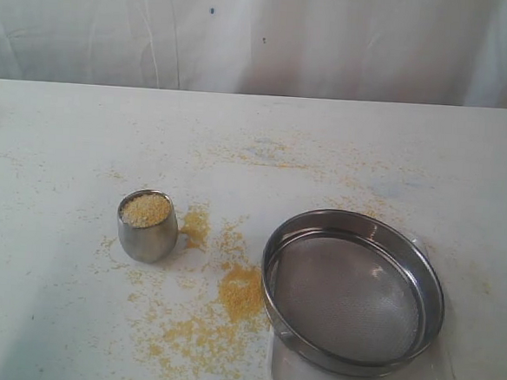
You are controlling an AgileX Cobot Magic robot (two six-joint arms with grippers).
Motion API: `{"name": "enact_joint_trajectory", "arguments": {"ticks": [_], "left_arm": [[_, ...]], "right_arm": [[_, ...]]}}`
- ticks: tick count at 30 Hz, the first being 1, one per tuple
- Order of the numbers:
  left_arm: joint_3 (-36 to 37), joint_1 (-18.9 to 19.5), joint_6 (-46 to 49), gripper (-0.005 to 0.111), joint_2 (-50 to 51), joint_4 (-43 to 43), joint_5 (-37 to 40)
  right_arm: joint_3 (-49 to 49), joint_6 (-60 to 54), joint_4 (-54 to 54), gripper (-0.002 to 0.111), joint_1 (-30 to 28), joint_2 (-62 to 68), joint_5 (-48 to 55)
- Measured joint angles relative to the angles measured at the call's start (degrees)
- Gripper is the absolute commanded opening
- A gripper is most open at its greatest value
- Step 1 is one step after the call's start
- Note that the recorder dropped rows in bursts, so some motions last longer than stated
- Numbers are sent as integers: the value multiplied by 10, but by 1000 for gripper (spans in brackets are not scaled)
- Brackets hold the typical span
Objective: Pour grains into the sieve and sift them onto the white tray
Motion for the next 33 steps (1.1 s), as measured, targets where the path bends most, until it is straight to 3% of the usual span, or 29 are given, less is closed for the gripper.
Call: {"name": "enact_joint_trajectory", "arguments": {"ticks": [4, 7, 16, 20, 22, 25, 26, 33], "left_arm": [[0, 0, -61, 0, 49, 200, -164], [-1, -1, -70, 0, 85, 275, -266], [-1, -1, -73, 3, 194, 302, -294], [-1, -1, -53, 26, 233, 317, -339], [-1, -1, -43, 51, 248, 328, -358], [-1, -1, -55, 100, 269, 333, -374], [-1, -1, -68, 105, 275, 326, -375], [-2, -1, -88, 105, 288, 240, -350]], "right_arm": [[0, 0, 0, 0, 0, 0, 0], [0, 0, 0, 0, 0, 0, 0], [0, 0, 0, 0, 0, 0, 0], [0, 0, 0, 0, 0, 0, 0], [0, 0, 0, 0, 0, 0, 0], [0, 0, 0, 0, 0, 0, 0], [0, 0, 0, 0, 0, 0, 0], [0, 0, 0, 0, 0, 0, 0]]}}
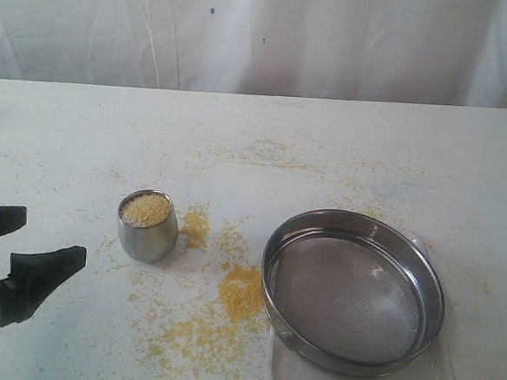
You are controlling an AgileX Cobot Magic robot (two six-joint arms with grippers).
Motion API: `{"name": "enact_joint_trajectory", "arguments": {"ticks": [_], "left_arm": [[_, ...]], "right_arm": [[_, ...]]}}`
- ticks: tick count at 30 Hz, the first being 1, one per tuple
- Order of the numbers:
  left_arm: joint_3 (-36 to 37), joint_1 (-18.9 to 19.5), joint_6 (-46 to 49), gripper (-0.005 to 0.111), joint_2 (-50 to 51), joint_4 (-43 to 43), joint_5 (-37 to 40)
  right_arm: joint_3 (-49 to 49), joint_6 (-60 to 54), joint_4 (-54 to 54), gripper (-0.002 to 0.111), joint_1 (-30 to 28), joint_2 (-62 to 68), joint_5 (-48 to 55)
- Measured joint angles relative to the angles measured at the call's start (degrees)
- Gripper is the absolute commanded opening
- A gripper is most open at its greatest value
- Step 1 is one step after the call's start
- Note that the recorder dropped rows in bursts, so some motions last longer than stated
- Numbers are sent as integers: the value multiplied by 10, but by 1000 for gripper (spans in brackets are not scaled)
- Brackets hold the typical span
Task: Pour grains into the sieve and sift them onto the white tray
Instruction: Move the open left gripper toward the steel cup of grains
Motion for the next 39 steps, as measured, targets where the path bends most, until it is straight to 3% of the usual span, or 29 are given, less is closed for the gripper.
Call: {"name": "enact_joint_trajectory", "arguments": {"ticks": [9, 19, 26, 31, 39], "left_arm": [[0, 0, 17, 105, 0, -56, -17], [0, 0, 198, 105, 13, -78, -110], [-48, 0, 209, 105, 125, -60, -119], [-107, 0, 209, 105, 222, 19, -124], [-197, -14, 209, 105, 328, 37, -126]], "right_arm": [[0, 0, 0, 0, 0, 0, 0], [0, 0, 0, 0, 0, 0, 0], [0, 0, 0, 0, 0, 0, 0], [0, 0, 0, 0, 0, 0, 0], [0, 0, 0, 0, 0, 0, 0]]}}
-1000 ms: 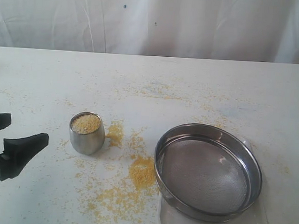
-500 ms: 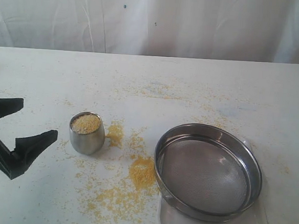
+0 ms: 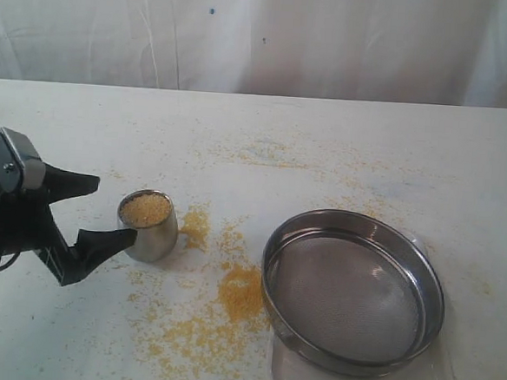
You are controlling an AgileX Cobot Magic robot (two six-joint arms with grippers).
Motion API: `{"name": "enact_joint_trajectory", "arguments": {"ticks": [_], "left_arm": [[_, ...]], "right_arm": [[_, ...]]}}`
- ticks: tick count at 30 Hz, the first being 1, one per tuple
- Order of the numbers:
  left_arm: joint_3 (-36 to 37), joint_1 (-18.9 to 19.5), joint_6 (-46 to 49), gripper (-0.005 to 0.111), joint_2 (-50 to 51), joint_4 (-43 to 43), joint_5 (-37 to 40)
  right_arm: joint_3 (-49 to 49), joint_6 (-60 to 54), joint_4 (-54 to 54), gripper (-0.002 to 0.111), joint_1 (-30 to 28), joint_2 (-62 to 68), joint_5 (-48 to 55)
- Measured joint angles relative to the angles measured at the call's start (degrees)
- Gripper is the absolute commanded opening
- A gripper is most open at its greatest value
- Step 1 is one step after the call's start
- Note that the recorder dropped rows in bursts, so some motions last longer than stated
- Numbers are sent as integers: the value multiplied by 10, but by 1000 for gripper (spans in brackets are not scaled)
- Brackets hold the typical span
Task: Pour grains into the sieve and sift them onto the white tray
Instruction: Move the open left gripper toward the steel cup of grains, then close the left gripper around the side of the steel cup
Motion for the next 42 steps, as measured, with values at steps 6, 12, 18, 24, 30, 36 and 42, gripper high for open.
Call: {"name": "enact_joint_trajectory", "arguments": {"ticks": [6, 12, 18, 24, 30, 36, 42], "left_arm": [[-44, -39, 32, 105, 30, 11, 0], [-73, -43, 39, 105, 43, 13, -1], [-94, -47, 41, 105, 70, 16, -1], [-99, -55, 50, 105, 97, 20, -1], [-99, -55, 85, 105, 120, 3, -2], [-110, -55, 113, 105, 151, -16, -2], [-146, -58, 99, 105, 185, -7, -3]], "right_arm": [[0, 0, 0, 0, 0, 0, 0], [0, 0, 0, 0, 0, 0, 0], [0, 0, 0, 0, 0, 0, 0], [0, 0, 0, 0, 0, 0, 0], [0, 0, 0, 0, 0, 0, 0], [0, 0, 0, 0, 0, 0, 0], [0, 0, 0, 0, 0, 0, 0]]}}
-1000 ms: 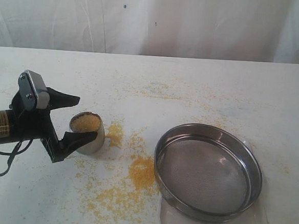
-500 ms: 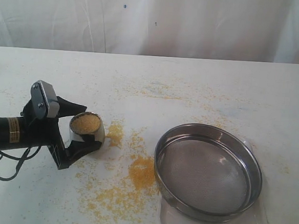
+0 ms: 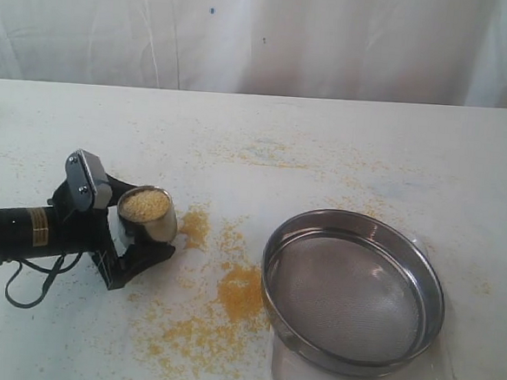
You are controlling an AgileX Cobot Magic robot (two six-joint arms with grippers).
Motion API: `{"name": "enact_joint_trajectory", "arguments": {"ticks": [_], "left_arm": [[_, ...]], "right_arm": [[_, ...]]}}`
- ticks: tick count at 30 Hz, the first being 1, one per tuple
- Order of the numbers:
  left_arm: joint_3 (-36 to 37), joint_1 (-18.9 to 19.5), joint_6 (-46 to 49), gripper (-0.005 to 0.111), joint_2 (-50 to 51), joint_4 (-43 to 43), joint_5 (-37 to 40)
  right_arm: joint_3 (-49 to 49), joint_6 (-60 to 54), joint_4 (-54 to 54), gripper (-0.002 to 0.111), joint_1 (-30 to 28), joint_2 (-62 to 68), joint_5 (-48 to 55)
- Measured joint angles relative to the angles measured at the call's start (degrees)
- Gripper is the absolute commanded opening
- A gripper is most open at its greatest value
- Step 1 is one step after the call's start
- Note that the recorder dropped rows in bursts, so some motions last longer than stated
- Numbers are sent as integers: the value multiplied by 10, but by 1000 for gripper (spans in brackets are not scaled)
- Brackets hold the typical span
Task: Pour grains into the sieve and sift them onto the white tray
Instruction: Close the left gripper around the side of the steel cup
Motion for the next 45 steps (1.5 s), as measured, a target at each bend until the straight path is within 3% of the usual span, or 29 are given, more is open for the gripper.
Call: {"name": "enact_joint_trajectory", "arguments": {"ticks": [10, 28, 31, 37, 45], "left_arm": [[-45, -7, -9, 105, 39, 4, -14], [-49, -7, 6, 103, 75, -15, -64], [-49, -7, 6, 89, 77, -22, -65], [-49, -9, 14, 43, 78, -17, -66], [-49, -9, 24, 2, 78, -16, -68]], "right_arm": [[0, 0, 0, 0, 0, 0, 0], [0, 0, 0, 0, 0, 0, 0], [0, 0, 0, 0, 0, 0, 0], [0, 0, 0, 0, 0, 0, 0], [0, 0, 0, 0, 0, 0, 0]]}}
